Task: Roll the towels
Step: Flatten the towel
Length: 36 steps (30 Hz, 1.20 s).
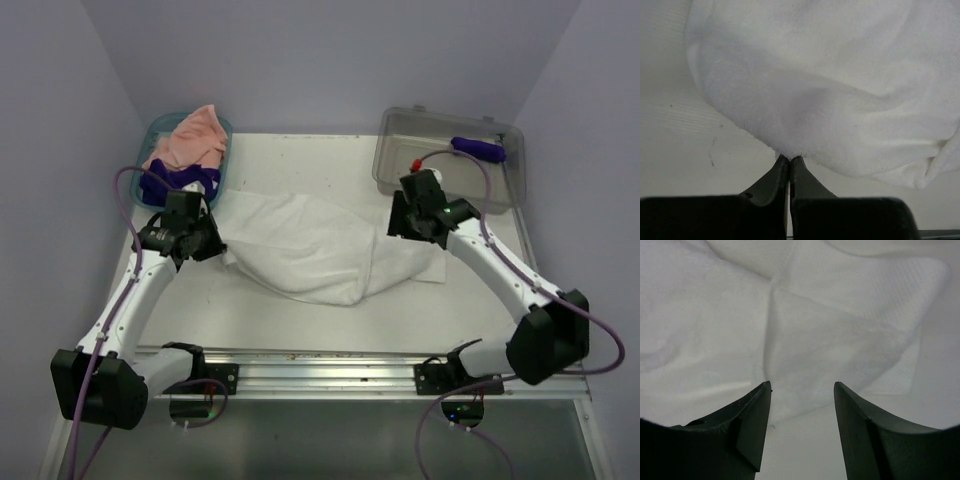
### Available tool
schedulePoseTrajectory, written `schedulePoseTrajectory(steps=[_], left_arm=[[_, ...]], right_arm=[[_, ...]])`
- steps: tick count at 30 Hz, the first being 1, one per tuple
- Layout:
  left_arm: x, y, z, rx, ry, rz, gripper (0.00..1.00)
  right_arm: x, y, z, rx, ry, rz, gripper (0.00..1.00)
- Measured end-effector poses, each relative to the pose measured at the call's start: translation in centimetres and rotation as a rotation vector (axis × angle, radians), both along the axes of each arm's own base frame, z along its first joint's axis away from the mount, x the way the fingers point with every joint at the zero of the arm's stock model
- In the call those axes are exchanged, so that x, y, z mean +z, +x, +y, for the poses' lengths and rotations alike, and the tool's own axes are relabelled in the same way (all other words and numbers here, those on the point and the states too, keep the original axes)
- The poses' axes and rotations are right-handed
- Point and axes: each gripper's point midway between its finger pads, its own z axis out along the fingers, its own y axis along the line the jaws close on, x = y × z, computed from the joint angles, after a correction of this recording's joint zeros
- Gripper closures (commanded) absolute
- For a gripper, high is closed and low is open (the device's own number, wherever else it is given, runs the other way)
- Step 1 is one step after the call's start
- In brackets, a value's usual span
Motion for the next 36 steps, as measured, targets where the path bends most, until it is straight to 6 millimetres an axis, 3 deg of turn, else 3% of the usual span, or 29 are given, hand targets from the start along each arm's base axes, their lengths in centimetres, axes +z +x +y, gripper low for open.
schedulePoseTrajectory(steps=[2,4,12,15,16,19,22,29,32,36], left_arm=[[0.0,0.0,0.0,-0.001,-0.002,-0.002,1.0],[0.2,0.1,-0.1,-0.003,-0.005,-0.012,1.0],[1.1,0.0,-0.1,-0.015,-0.003,-0.047,1.0],[1.3,-0.1,0.0,-0.019,-0.001,-0.055,1.0],[1.4,-0.1,0.0,-0.021,-0.001,-0.059,1.0],[1.6,-0.1,0.0,-0.023,0.0,-0.069,1.0],[1.7,-0.2,-0.1,-0.025,-0.003,-0.072,1.0],[1.7,-0.2,-0.2,-0.029,-0.008,-0.072,1.0],[1.7,-0.2,-0.2,-0.029,-0.009,-0.072,1.0],[2.7,0.6,-0.8,-0.048,-0.032,-0.067,1.0]], right_arm=[[-0.2,1.9,2.6,0.051,-0.027,0.001,0.43],[-1.1,4.2,4.0,0.055,-0.053,0.008,0.43],[-8.1,9.5,5.7,0.023,-0.122,0.144,0.44],[-10.1,9.6,5.5,0.011,-0.13,0.189,0.55],[-10.5,9.6,5.4,0.004,-0.13,0.2,0.67],[-11.2,9.7,4.7,-0.035,-0.11,0.216,0.84],[-11.3,10.0,3.9,-0.068,-0.073,0.209,1.0],[-10.3,9.7,3.1,-0.096,-0.021,0.183,1.0],[-7.7,9.4,2.8,-0.112,0.003,0.125,1.0],[-1.7,9.9,1.8,-0.138,0.07,-0.012,1.0]])
